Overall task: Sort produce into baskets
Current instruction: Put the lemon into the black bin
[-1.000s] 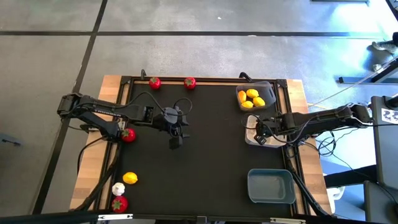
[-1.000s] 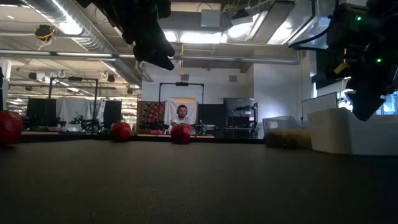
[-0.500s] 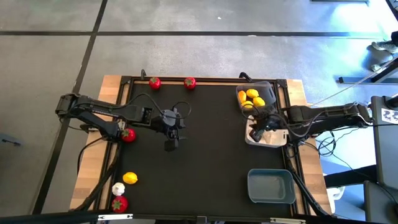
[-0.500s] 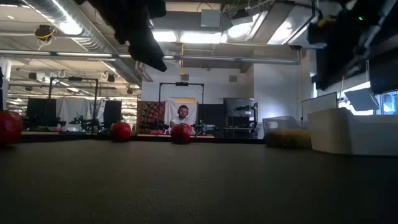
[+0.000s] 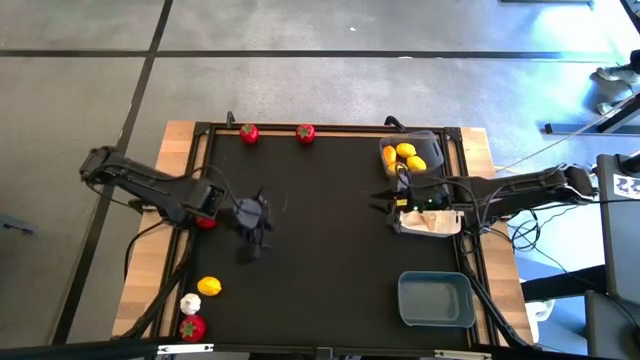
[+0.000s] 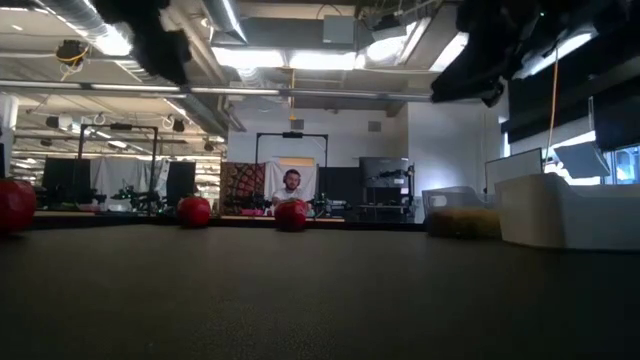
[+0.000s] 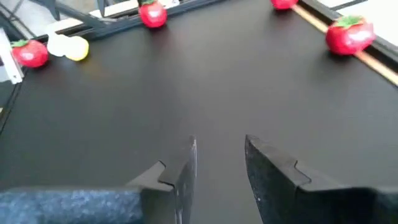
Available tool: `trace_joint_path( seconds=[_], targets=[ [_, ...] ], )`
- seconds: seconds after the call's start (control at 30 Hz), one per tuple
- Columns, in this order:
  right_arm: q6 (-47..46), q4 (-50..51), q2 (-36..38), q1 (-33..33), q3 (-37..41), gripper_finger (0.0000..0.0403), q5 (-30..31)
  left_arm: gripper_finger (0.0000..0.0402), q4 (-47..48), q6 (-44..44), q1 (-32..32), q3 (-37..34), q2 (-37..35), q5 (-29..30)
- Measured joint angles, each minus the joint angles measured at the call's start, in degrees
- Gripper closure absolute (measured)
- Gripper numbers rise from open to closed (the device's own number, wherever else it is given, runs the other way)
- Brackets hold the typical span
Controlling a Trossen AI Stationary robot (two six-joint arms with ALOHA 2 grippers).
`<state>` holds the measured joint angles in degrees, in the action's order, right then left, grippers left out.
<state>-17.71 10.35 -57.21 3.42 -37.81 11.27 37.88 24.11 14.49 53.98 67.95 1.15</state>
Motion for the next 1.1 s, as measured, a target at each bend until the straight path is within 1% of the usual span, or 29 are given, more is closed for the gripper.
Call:
trace_joint_path(
  seconds=[0.13,0.27,0.47,0.73,0.87,1.1],
  targets=[
    [0.21,-0.28,-2.42,0.0,0.05,0.0265,-0.38,0.0132,3.4,3.02,4.26,0.02,0.76,0.0],
    [0.02,-0.48,-5.06,0.0,0.05,0.0265,-0.39,0.0132,6.4,12.18,7.05,0.02,0.73,0.22],
    [0.04,-1.83,-8.53,0.0,0.05,0.0265,-0.4,0.0132,12.74,21.55,13.69,-0.09,1.0,-0.84],
    [1.48,-2.37,-9.49,-0.07,0.05,0.0265,-0.4,0.0132,13.0,27.12,21.28,-4.1,1.1,-1.11],
    [2.62,-3.39,-9.49,-0.07,0.03,0.0265,-0.4,0.0132,12.86,31.86,24.78,-5.81,1.1,-1.21],
    [3.07,-3.44,-9.49,-0.07,0.03,0.0265,-0.4,0.0132,12.14,38.93,31.34,-8.91,2.51,-5.17]
  ],
)
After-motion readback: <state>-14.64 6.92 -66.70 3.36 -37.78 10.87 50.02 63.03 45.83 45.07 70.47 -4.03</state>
